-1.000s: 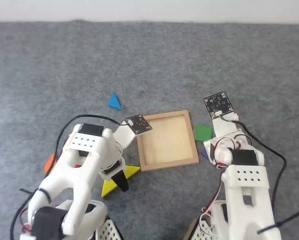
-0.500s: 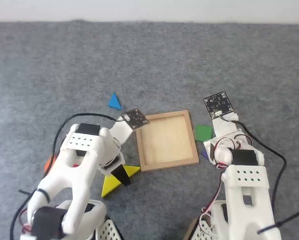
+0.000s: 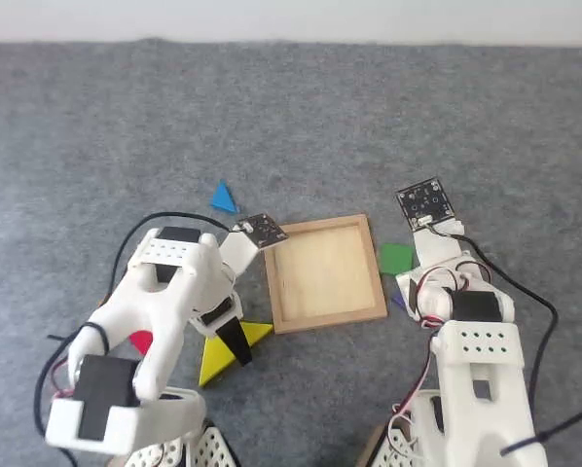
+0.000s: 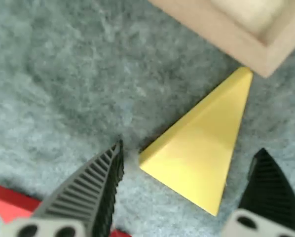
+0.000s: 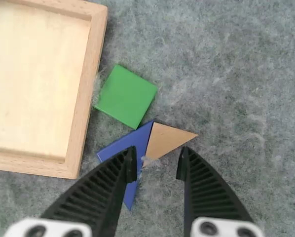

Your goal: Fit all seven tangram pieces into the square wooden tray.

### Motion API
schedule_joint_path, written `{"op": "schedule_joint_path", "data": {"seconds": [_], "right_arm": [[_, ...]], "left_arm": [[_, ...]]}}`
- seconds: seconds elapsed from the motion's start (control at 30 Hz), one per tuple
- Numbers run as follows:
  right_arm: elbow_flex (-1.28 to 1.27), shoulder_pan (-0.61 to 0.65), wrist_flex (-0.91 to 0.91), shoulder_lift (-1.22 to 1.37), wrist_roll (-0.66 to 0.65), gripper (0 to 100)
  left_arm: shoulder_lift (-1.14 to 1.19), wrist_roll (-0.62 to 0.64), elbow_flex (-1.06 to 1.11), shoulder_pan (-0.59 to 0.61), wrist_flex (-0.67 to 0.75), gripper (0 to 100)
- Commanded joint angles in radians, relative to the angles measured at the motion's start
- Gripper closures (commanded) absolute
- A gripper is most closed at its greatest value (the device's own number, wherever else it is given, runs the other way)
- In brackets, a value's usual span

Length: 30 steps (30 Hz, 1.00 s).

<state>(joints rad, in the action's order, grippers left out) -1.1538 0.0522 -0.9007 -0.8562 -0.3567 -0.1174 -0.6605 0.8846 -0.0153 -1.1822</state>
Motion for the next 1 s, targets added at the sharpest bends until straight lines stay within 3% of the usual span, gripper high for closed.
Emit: {"op": "schedule_joint_path", "data": {"seconds": [0.0,0.73,0.97], "right_arm": [[0.041,-0.012,-0.010,-0.041,0.003,84.4],[0.026,-0.013,-0.010,-0.050,0.003,84.4],[0.026,-0.013,-0.004,-0.050,0.003,84.4]], "left_arm": [[-0.012,-0.005,-0.025,-0.003,-0.015,62],[-0.005,0.000,0.079,-0.002,0.117,66],[-0.015,0.043,0.079,0.003,0.101,79]]}}
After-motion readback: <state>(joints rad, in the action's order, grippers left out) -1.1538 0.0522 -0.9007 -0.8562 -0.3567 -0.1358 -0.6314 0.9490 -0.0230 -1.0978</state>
